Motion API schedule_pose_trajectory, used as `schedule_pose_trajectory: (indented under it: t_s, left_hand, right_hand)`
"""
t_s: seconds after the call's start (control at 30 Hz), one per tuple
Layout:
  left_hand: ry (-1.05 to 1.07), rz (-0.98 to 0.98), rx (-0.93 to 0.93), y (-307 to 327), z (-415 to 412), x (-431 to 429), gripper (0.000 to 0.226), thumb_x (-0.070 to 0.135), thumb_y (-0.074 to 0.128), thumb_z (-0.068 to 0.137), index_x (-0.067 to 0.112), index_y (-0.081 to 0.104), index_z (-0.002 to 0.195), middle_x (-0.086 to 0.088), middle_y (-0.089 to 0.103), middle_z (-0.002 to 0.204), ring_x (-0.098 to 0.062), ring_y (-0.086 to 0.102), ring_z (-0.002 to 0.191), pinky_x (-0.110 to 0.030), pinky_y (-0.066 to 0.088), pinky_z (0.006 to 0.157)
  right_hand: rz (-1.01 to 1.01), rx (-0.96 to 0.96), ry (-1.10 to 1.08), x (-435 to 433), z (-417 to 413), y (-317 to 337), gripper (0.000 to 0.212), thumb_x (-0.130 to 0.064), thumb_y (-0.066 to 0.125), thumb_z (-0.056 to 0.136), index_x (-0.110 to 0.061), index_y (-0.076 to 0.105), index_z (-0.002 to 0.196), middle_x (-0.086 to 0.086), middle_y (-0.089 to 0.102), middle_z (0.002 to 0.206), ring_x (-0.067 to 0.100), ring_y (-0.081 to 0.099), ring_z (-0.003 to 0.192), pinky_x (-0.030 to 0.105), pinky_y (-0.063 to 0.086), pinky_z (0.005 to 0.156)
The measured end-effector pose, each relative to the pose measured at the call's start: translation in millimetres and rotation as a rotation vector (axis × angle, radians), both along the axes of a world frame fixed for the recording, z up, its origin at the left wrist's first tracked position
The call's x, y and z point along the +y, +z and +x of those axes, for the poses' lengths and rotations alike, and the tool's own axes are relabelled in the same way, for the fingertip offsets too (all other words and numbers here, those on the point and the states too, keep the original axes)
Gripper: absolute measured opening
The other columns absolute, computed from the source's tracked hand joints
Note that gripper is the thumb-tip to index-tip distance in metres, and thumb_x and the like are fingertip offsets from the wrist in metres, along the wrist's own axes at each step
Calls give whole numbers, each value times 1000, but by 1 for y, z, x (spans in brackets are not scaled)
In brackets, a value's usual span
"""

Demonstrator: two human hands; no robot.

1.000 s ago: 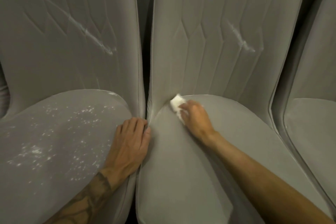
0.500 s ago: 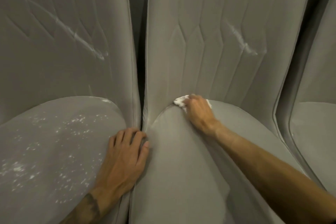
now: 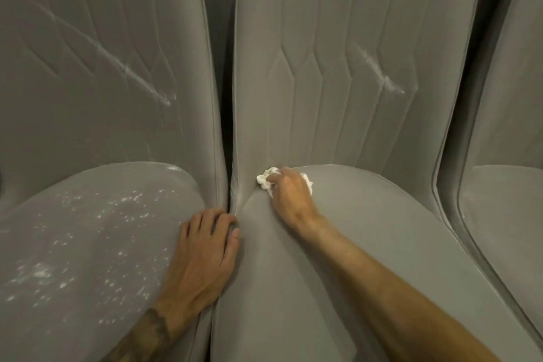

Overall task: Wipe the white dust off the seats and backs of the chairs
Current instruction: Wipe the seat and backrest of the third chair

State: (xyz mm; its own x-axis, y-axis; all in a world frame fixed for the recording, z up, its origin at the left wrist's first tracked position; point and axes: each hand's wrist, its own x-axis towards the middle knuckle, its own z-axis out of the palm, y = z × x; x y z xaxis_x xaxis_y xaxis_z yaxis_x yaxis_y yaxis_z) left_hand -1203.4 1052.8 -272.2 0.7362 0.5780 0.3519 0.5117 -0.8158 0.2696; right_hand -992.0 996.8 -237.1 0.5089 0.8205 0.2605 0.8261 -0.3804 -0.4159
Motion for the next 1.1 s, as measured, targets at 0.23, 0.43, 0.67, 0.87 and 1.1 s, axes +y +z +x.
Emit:
schedule_pose_trajectory:
  t_s: [0.23,0.43,0.67,0.87,1.1]
  left_hand:
    - [12,-142,-108,9,-2,-3,27,35,33,100,19,54,99,3,50,103,-18,48,91,-37,40,83]
    - [9,-189,-64,17,-2,0,37,39,27,99,19,56,112,5,52,107,-16,51,97,-35,43,91]
    - [5,-71,-65,15,20,16,47,41,30,103,20,54,138,0,57,130,-19,52,106,-40,49,92]
    - [82,251,-58,35,64,42,57,40,42,104,16,43,155,-7,44,157,-32,51,122,-45,39,105]
    - [130,533,-214,82,126,78,62,36,47,104,19,34,162,-6,27,170,-36,35,149,-59,15,126]
  right_hand:
    - [-39,119,427,-43,-35,-3,32,-5,55,89,-18,74,111,8,67,112,23,59,103,32,42,91]
    - [92,196,19,-15,-45,7,30,-9,48,95,-24,73,98,-2,66,123,25,60,111,35,39,103]
    - [106,86,401,-36,-47,-4,14,-26,58,97,-20,69,103,3,65,102,19,57,96,36,47,87]
    - [217,-34,196,-13,5,3,17,-14,58,96,-14,66,111,5,57,110,27,53,99,44,46,88]
    - [366,-469,-38,-34,131,55,24,-6,73,85,-9,68,109,12,57,102,34,54,91,45,47,80]
